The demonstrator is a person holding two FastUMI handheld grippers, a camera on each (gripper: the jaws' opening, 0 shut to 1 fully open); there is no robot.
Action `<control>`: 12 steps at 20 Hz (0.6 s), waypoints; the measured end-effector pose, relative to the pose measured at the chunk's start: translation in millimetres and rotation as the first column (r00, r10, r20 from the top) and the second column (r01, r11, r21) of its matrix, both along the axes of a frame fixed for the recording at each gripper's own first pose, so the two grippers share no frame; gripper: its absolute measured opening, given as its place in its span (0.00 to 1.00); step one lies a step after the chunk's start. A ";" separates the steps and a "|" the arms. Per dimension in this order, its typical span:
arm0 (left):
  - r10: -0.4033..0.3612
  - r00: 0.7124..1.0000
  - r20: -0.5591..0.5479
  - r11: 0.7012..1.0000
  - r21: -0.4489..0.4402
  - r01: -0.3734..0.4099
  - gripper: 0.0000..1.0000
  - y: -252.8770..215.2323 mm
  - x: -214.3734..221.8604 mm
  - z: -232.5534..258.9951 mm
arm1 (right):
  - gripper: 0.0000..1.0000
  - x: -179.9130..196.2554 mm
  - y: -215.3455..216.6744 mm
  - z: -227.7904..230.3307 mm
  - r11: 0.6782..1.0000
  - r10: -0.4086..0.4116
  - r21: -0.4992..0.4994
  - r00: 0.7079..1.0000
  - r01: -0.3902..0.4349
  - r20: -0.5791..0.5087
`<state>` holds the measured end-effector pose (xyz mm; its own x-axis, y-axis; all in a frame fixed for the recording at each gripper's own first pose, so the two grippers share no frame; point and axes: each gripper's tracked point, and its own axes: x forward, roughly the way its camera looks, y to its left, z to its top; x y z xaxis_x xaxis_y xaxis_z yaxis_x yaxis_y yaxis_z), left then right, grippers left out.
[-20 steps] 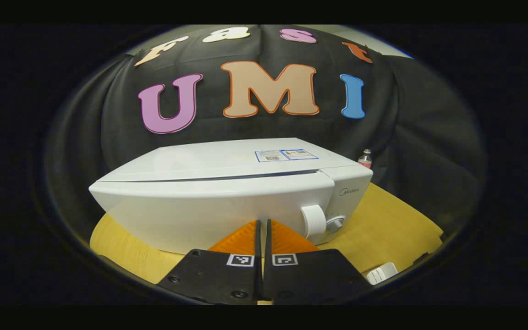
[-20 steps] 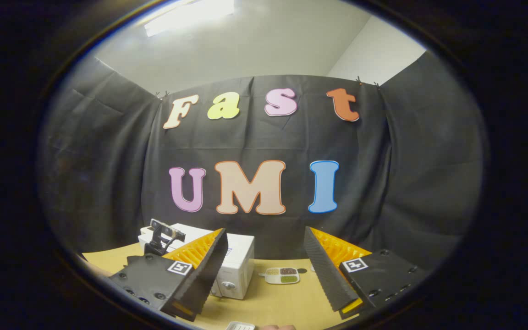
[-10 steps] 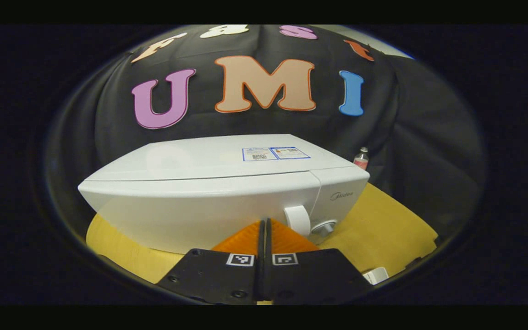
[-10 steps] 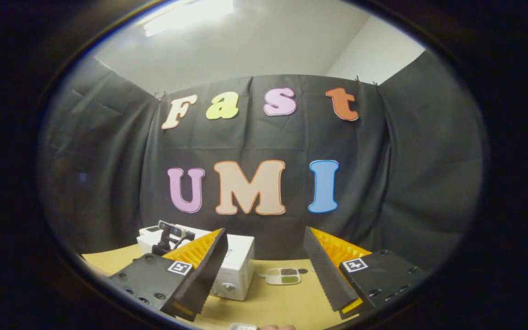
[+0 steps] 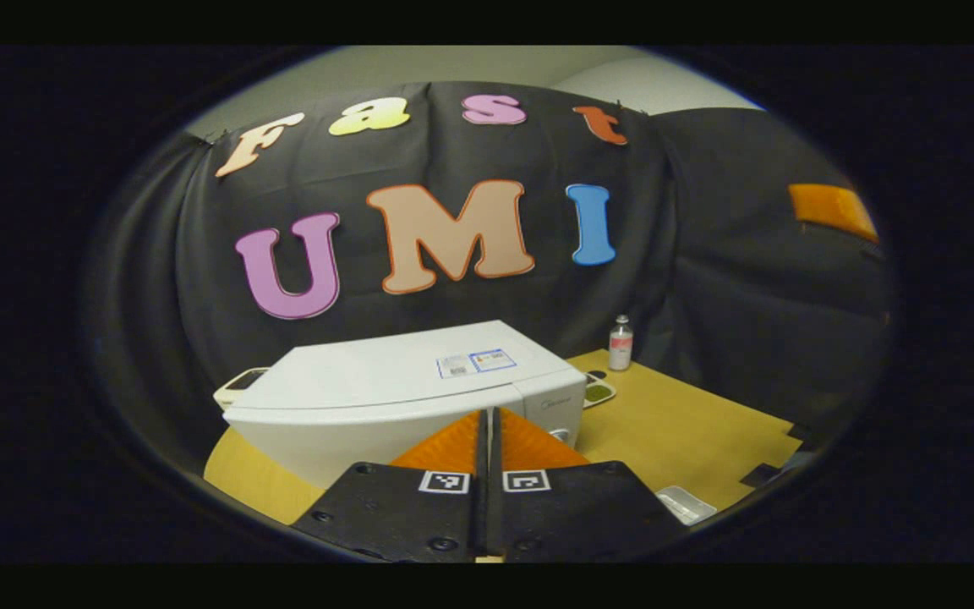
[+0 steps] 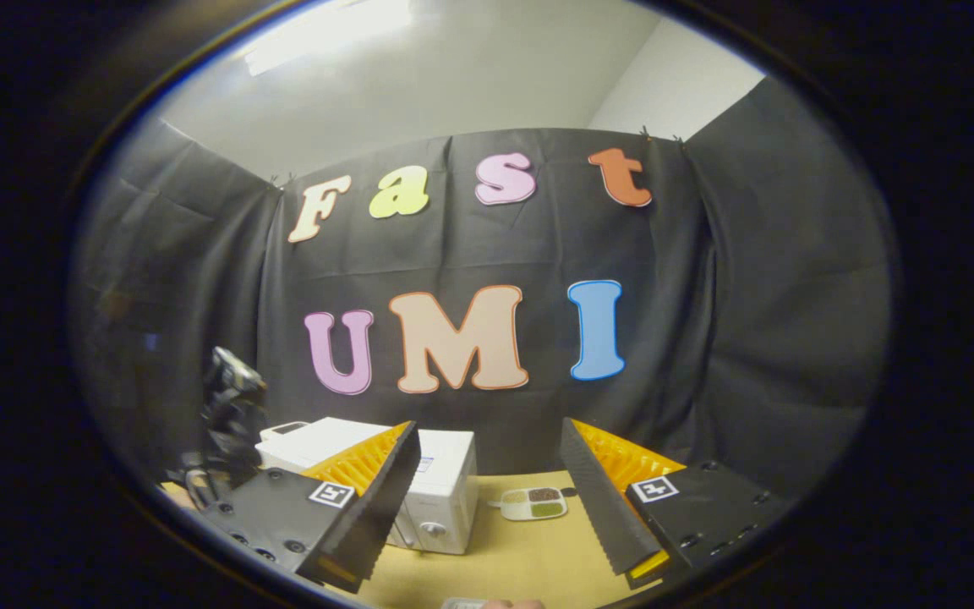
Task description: Open the microwave oven with the left hand, put the food in, and close the microwave oven.
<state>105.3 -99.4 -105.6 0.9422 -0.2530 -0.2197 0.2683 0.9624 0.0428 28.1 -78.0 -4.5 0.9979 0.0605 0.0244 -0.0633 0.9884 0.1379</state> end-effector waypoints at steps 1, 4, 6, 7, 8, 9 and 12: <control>0.005 0.999 0.034 1.000 -0.011 -0.005 0.00 3.9 -5.5 17.0 | 0.96 1.5 5.2 -0.1 1.000 0.008 0.009 1.000 -0.008 -0.001; 0.034 0.995 0.093 0.998 -0.052 -0.029 0.00 19.3 -24.1 63.7 | 0.96 4.0 21.8 -1.6 0.999 0.038 0.013 0.999 -0.038 -0.002; 0.064 0.989 0.131 0.996 -0.067 -0.056 0.02 35.6 -34.0 88.3 | 1.00 4.7 30.0 0.0 0.999 0.054 -0.002 0.999 -0.054 0.004; 0.080 0.987 0.141 0.995 -0.078 -0.070 0.01 44.2 -36.9 96.4 | 0.96 5.4 34.5 2.0 0.998 0.061 -0.006 0.998 -0.061 0.008; 0.094 0.984 0.153 0.992 -0.096 -0.079 0.00 51.5 -40.5 105.8 | 0.96 5.3 37.8 3.7 0.998 0.067 -0.004 0.998 -0.067 0.011; 0.098 0.982 0.161 0.991 -0.107 -0.081 0.02 55.6 -44.2 112.3 | 0.96 5.6 41.6 5.1 0.997 0.074 0.001 0.997 -0.074 0.012; 0.106 0.975 0.196 0.991 -0.103 -0.087 0.50 70.2 -56.1 127.8 | 0.96 3.5 48.5 7.4 0.996 0.084 -0.002 0.996 -0.084 0.019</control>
<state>49.2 -29.2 22.2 0.9856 -0.1689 -0.0036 0.1689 0.9856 -0.0051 31.6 -29.5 2.9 0.9886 0.1442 0.0431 -0.1488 0.9797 0.1345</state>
